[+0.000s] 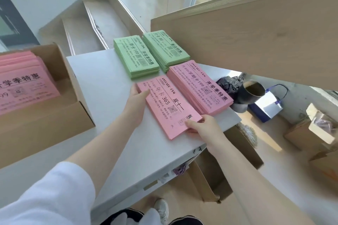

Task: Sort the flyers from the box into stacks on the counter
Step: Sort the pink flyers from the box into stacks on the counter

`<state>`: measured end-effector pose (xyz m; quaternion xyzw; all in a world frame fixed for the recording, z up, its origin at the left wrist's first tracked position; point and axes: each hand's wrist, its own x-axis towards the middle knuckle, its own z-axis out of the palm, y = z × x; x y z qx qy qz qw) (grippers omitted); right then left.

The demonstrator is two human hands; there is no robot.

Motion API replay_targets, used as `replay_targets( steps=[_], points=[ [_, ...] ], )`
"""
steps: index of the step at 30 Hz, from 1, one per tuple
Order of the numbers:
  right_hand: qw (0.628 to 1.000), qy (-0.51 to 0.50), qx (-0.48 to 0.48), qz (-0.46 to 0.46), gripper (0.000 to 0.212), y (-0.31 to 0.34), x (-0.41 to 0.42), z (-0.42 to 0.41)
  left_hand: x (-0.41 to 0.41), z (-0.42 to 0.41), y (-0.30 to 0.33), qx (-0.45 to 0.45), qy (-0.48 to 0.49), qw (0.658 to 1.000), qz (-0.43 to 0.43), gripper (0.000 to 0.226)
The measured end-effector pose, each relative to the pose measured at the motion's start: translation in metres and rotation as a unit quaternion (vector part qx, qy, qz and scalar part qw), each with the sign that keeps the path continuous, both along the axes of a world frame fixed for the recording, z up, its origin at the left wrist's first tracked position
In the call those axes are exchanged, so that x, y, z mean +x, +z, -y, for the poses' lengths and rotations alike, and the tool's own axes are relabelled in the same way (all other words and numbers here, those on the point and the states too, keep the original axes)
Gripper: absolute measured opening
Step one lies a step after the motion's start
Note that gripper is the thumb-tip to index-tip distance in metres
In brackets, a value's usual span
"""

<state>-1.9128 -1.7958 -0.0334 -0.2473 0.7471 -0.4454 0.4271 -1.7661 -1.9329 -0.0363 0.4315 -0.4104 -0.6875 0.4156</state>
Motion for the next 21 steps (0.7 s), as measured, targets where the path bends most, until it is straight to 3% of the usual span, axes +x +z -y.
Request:
replay_targets(
  steps=[3,6,14,17,21],
  points=[
    [0.996,0.038,-0.002,-0.076,0.044,0.0,0.004,-0.005,0.002,-0.022,-0.007,-0.01,-0.025,0.999,-0.025,0.045],
    [0.991,0.051,-0.009,-0.126,0.047,-0.003,0.008,-0.005,0.002,-0.041,-0.01,0.005,-0.04,0.998,-0.054,0.04],
    [0.991,0.047,-0.026,-0.122,0.045,-0.002,0.015,0.009,-0.001,-0.021,-0.014,0.052,-0.025,0.997,-0.053,0.055],
    [0.99,0.065,-0.017,-0.127,0.048,0.002,0.012,0.008,0.0,-0.02,-0.011,0.042,-0.023,0.997,-0.054,0.049],
    [0.948,0.161,0.045,-0.27,0.058,0.016,0.006,-0.01,0.006,-0.027,-0.002,0.017,-0.028,0.998,-0.051,0.042]
  ],
)
